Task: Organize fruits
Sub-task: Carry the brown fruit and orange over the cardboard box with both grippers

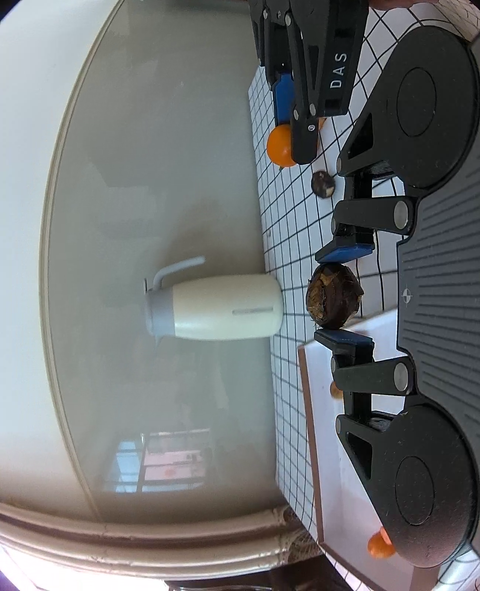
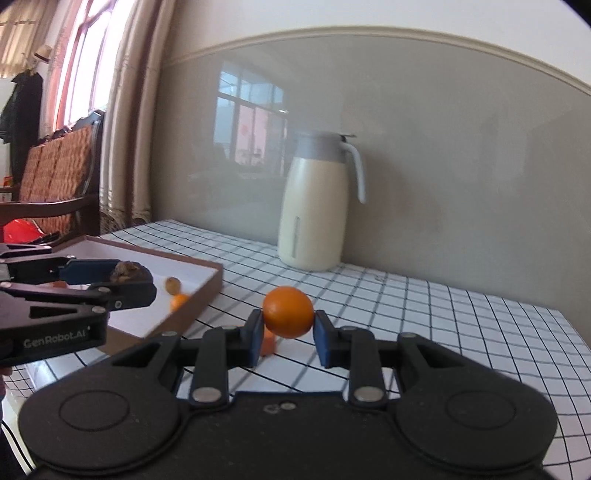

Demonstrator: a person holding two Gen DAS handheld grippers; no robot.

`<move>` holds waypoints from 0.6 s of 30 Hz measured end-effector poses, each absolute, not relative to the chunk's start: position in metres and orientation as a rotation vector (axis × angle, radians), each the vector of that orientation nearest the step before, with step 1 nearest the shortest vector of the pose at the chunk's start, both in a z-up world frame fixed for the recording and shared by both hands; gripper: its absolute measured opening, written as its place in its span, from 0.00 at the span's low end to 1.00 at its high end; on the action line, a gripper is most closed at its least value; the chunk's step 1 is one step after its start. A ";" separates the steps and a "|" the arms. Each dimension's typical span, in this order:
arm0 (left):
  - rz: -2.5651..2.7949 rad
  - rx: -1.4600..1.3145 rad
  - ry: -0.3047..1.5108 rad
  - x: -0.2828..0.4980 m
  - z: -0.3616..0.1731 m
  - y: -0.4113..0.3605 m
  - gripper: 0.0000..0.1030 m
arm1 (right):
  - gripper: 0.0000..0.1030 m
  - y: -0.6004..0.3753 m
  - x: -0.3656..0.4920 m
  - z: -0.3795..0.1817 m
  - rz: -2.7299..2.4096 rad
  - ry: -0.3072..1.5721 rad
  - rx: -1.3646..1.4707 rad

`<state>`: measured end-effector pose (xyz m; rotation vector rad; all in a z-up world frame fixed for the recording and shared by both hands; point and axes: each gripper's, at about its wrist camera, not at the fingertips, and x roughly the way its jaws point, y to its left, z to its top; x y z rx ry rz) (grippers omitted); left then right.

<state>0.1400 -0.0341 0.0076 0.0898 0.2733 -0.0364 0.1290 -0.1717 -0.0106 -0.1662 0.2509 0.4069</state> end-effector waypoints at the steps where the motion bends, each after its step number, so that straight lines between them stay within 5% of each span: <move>1: -0.030 0.088 0.271 0.139 0.008 -0.032 0.37 | 0.20 -0.168 0.128 -0.010 0.412 0.247 -0.175; 18: 0.040 0.052 0.246 0.124 0.011 0.005 0.37 | 0.20 -0.133 0.115 -0.004 0.482 0.196 -0.206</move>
